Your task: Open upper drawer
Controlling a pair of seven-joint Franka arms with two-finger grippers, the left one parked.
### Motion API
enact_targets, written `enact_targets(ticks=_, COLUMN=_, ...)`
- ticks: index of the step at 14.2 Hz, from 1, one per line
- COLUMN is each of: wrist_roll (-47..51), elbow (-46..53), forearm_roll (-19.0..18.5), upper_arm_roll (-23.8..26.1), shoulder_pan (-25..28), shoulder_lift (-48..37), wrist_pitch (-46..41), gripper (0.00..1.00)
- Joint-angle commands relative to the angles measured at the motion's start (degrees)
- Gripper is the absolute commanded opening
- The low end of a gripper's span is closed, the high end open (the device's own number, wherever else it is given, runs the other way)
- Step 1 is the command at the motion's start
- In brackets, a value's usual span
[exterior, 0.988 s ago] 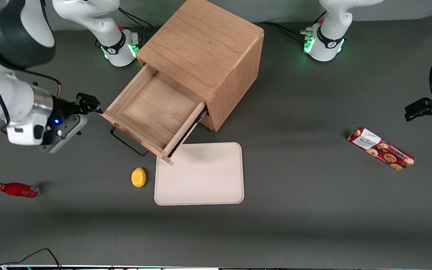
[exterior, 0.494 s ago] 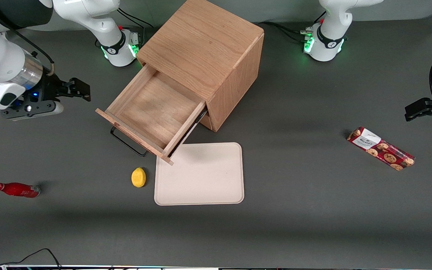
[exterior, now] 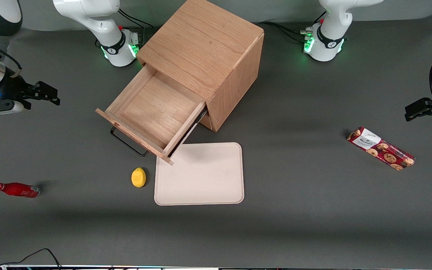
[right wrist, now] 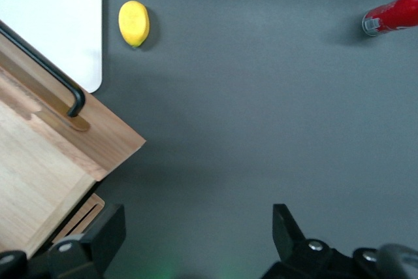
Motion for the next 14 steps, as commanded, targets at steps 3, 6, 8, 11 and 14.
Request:
enact_targets(ticks=3, wrist_roll=-0.93, elbow=0.98, forearm_roll=-0.79, upper_arm_roll=-0.24, shoulder_pan=-0.15, shoulder_lift=-0.08, wrist_pitch=0.51, gripper=1.0)
enact_targets(ticks=6, wrist_roll=-0.23, elbow=4.66, forearm_roll=-0.7, upper_arm_roll=-0.16, shoulder_pan=-0.15, shoulder_lift=1.76, wrist_pitch=0.33, gripper=1.0)
enact_targets(ticks=8, wrist_roll=-0.23, elbow=7.56, forearm_roll=-0.7, upper_arm_roll=-0.16, shoulder_pan=-0.06, shoulder_lift=4.13, wrist_pitch=0.33, gripper=1.0)
enact_targets(ticks=11, wrist_roll=-0.14, elbow=12.49, forearm_roll=-0.7, upper_arm_roll=-0.24, shoulder_pan=-0.15, shoulder_lift=9.06, wrist_pitch=0.33, gripper=1.0)
enact_targets(ticks=14, wrist_roll=-0.23, elbow=12.85, forearm_roll=-0.7, upper_arm_roll=-0.86, shoulder_pan=-0.06, shoulder_lift=9.24, wrist_pitch=0.33, gripper=1.0)
